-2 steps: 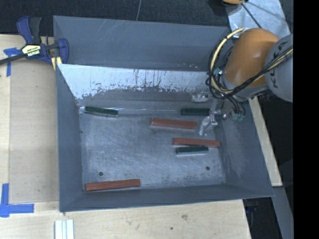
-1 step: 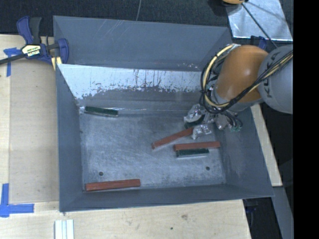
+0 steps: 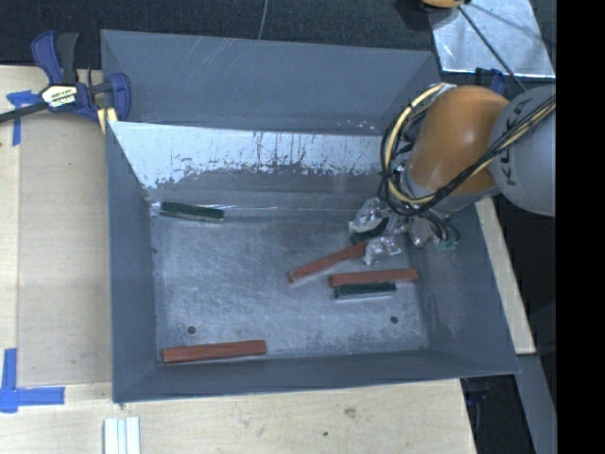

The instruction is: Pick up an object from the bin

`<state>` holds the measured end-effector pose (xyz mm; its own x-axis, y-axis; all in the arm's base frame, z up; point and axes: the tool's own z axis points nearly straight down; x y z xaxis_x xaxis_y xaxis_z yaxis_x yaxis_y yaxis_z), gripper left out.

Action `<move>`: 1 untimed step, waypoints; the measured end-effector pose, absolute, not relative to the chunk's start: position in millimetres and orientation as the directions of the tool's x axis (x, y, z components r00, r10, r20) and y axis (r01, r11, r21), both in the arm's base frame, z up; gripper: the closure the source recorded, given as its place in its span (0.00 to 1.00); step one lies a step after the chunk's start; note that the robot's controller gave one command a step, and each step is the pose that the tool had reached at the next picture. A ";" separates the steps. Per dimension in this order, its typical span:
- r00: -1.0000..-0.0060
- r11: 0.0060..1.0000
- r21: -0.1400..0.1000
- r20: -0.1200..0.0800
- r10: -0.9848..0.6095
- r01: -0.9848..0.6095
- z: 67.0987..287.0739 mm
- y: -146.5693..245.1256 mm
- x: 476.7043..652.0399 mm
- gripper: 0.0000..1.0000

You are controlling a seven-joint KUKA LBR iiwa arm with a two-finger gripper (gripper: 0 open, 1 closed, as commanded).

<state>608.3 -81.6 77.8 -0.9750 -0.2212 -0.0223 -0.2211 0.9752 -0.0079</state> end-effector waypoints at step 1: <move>-0.966 0.966 -0.001 -0.004 -0.260 -0.260 200.4 -50.6 616.2 1.00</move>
Offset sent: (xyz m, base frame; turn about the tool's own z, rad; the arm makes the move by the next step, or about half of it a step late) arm 0.0000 0.0000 0.0000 0.0000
